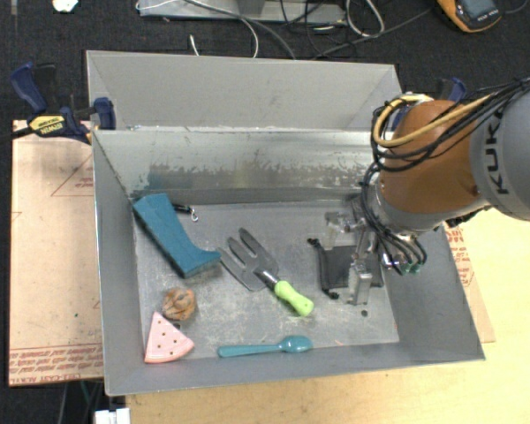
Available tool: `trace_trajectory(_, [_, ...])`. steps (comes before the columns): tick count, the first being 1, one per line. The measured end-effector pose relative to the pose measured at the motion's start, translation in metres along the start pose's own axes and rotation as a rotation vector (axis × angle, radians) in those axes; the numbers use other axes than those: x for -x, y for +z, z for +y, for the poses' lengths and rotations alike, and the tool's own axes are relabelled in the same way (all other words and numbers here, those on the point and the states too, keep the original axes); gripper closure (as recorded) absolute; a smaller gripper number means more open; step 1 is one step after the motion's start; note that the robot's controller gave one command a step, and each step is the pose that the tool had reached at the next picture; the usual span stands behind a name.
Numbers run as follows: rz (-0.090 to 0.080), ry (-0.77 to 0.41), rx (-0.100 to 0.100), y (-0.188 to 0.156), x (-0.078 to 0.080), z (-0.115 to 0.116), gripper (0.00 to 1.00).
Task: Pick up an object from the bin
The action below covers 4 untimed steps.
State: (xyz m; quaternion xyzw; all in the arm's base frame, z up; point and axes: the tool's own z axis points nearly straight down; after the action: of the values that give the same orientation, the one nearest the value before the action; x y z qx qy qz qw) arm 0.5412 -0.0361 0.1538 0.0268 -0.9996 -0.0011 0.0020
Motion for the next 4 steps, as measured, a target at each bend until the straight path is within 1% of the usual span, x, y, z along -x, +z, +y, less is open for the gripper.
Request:
trace_trajectory(1, [-0.006,-0.026,-0.001,0.017,0.02,-0.032,0.0])
trace_trajectory(2, [0.001,0.017,0.001,0.039,0.022,-0.037,0.0])
trace_trajectory(3, [-0.005,0.246,-0.001,0.077,0.046,-0.077,1.0])
trace_trajectory(4, [-0.005,0.246,0.0,0.077,0.046,-0.076,1.0])
